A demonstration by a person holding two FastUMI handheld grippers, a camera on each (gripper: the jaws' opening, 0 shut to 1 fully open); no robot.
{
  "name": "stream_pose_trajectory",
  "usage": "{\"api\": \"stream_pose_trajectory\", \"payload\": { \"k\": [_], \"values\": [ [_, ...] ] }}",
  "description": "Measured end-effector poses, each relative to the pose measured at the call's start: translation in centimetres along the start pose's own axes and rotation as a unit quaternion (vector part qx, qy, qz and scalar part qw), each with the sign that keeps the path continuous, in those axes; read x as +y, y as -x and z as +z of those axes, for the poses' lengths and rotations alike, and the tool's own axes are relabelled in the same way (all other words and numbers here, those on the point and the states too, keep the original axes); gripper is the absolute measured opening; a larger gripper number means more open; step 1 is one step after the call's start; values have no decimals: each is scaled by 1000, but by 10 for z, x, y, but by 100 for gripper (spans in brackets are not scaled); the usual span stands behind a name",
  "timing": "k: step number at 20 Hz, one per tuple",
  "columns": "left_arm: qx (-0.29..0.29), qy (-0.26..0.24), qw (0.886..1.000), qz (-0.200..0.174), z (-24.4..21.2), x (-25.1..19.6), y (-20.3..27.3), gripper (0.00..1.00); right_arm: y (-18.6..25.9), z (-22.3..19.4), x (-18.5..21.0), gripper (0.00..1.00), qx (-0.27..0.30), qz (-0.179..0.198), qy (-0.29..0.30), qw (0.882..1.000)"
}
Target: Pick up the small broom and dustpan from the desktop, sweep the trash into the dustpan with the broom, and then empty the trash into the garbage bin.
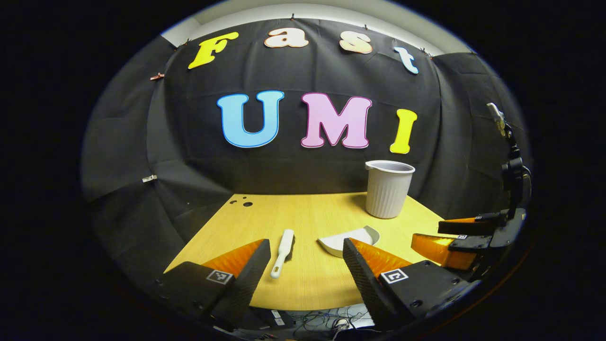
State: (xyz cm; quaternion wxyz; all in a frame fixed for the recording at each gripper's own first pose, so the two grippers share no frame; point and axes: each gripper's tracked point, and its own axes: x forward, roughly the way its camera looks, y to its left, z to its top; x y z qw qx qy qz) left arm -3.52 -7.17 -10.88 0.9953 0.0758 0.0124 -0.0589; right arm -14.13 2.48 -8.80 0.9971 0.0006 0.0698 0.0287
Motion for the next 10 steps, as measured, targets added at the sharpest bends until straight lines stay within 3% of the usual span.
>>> {"api": "stream_pose_trajectory", "payload": {
  "k": [10],
  "values": [
    [1, -4, 1000, 13, -20, 26, 27, 98, 10, 13, 14, 99, -14, -4, 31, 999]
  ]
}}
